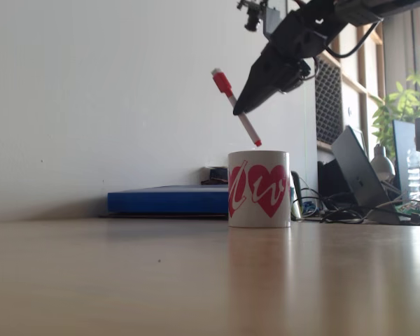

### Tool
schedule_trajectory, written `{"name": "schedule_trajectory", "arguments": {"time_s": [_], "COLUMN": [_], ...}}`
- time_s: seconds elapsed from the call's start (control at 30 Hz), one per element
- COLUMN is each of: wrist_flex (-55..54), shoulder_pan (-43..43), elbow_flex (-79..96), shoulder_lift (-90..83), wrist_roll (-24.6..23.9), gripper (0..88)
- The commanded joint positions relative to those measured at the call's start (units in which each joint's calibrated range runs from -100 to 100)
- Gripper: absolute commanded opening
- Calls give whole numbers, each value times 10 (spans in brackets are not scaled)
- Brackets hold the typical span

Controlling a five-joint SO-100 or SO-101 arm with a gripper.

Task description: Grab the pen and place it in the cup.

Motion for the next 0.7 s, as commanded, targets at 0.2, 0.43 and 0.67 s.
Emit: {"name": "schedule_trajectory", "arguments": {"time_s": [0.2, 0.43, 0.67], "wrist_flex": [-114, -115, -151], "shoulder_pan": [39, 40, 47], "elbow_flex": [26, 11, 30], "shoulder_lift": [29, 29, 31], "wrist_roll": [-15, -15, -32], "gripper": [10, 10, 11]}}
